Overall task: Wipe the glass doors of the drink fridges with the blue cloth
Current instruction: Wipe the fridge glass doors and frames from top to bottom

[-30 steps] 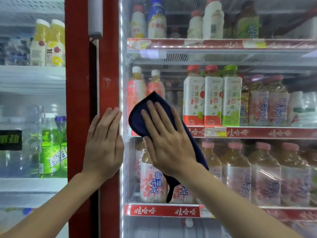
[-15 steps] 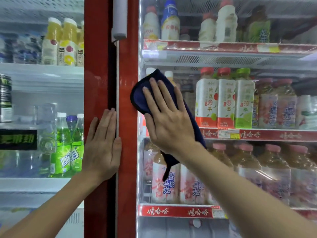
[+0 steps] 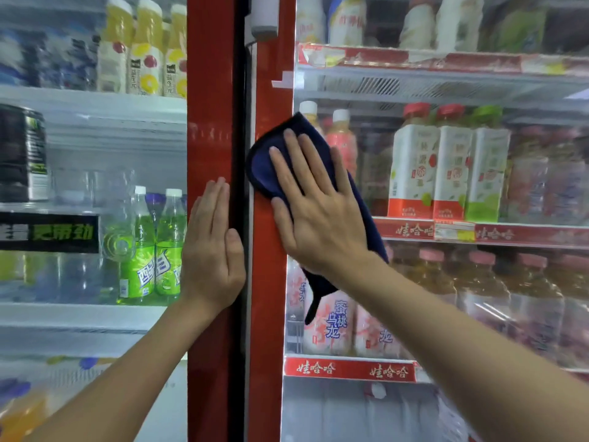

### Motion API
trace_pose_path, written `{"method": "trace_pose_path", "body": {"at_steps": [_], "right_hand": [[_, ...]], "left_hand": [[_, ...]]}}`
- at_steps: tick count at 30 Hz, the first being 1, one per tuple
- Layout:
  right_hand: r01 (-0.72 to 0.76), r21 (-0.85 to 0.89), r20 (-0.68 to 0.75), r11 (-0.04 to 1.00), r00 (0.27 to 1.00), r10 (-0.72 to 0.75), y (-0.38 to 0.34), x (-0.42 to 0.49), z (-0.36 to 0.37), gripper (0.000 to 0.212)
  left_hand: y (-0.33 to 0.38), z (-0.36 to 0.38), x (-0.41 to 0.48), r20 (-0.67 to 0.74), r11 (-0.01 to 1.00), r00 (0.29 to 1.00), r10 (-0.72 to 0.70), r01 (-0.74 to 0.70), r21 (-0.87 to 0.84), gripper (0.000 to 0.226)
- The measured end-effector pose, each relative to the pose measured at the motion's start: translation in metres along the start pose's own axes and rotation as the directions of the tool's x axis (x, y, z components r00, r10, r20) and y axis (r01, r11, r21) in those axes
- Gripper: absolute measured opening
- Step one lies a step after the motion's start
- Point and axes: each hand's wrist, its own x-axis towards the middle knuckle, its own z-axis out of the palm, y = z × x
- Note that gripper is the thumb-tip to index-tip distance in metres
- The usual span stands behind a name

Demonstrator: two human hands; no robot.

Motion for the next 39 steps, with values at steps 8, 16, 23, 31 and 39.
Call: {"method": "trace_pose_path", "body": {"at_steps": [8,16,23,31,39], "right_hand": [[-0.294,0.038,0.074,0.955,0.954,0.291,-0.092,-0.088,0.026,0.072],[-0.248,0.315,0.317,0.916,0.937,0.145,-0.072,-0.087,-0.024,0.075],[-0.411,0.693,0.296,0.592,0.911,0.287,-0.003,-0.079,-0.089,0.054],[-0.475,0.054,0.268,0.879,0.854,0.445,0.111,-0.189,-0.108,0.054],[-0.476,0.06,0.283,0.877,0.851,0.442,0.126,-0.197,-0.097,0.059]], "left_hand": [[0.004,-0.007,0.004,0.034,0.998,0.999,-0.039,0.04,-0.048,0.056],[0.052,-0.044,-0.015,-0.148,0.966,0.958,-0.246,0.231,-0.113,0.031],[0.12,-0.007,-0.05,0.14,0.97,0.963,-0.23,0.239,-0.047,0.056],[0.125,0.033,-0.044,0.091,0.946,0.978,-0.188,0.155,0.285,0.059],[0.083,0.038,0.028,0.286,0.89,0.933,0.217,-0.31,0.333,0.06]]}}
